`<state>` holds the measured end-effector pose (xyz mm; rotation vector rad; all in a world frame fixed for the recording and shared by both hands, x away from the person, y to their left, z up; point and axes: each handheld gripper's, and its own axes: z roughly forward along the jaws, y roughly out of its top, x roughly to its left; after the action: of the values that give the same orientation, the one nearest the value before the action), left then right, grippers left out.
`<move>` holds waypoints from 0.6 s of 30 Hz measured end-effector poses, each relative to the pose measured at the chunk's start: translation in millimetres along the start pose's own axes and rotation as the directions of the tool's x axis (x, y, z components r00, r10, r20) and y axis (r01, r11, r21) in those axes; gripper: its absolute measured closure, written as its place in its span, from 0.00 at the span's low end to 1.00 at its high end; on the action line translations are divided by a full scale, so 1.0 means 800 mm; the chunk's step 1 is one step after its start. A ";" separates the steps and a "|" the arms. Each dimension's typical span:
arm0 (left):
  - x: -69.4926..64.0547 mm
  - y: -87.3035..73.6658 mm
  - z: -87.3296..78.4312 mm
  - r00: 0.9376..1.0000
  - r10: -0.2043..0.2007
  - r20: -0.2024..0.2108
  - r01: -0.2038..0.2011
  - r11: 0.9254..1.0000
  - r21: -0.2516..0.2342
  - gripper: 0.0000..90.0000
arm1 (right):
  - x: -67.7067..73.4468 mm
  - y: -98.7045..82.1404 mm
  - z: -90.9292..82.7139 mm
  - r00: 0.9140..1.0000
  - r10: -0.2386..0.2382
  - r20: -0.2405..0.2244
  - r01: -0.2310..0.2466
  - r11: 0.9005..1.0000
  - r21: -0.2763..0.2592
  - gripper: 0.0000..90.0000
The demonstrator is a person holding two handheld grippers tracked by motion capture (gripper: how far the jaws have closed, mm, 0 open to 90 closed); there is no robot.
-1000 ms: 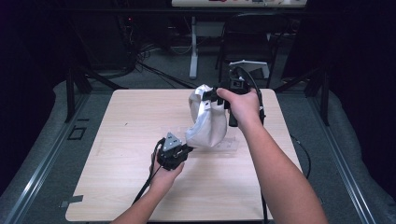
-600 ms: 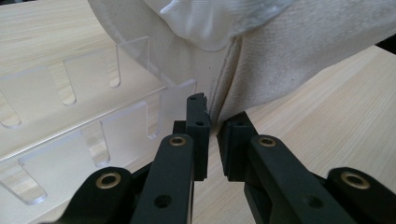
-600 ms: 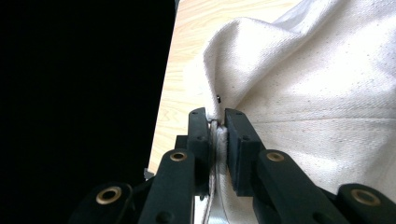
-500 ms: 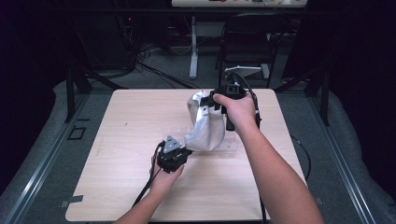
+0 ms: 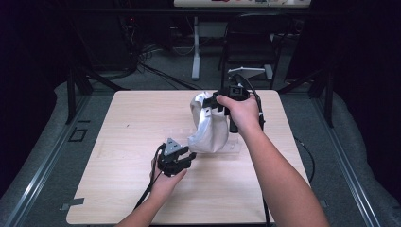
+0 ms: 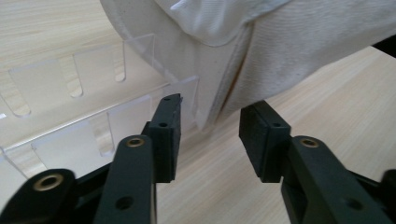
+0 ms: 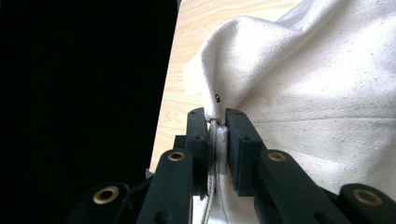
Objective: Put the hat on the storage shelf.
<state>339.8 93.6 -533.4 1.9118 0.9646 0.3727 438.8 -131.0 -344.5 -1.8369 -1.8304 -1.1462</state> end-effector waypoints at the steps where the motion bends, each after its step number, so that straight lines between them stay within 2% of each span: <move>1: -0.001 0.000 -0.001 1.000 0.000 0.008 0.000 1.000 0.004 0.64 | -0.001 0.000 0.000 1.000 -0.005 -0.003 0.005 1.000 -0.006 0.89; 7: -0.005 -0.002 -0.019 0.999 0.008 0.035 -0.008 1.000 0.013 0.57 | -0.002 -0.001 -0.003 1.000 -0.008 -0.009 0.008 1.000 -0.006 0.86; 9: -0.005 -0.004 -0.032 0.999 0.026 0.037 -0.027 0.999 0.019 0.55 | -0.002 -0.001 -0.006 1.000 -0.008 -0.006 0.008 1.000 -0.011 0.84; 11: -0.004 -0.007 -0.042 0.999 0.039 0.025 -0.039 0.999 0.005 0.54 | -0.002 -0.002 -0.009 1.000 -0.013 -0.007 0.013 1.000 -0.011 0.83; 14: 0.006 -0.013 -0.061 0.999 0.040 0.012 -0.040 0.999 0.000 0.53 | -0.002 -0.004 -0.017 1.000 -0.021 -0.010 0.020 1.000 -0.021 0.77; 18: 0.024 -0.022 -0.080 1.000 0.013 -0.007 -0.013 1.000 -0.001 0.52 | -0.003 -0.010 -0.027 0.999 -0.046 -0.010 0.045 0.999 -0.017 0.73</move>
<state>305.1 151.4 -517.6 1.9180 0.9568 0.3875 425.1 -146.8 -335.1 -1.8043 -1.8715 -1.1884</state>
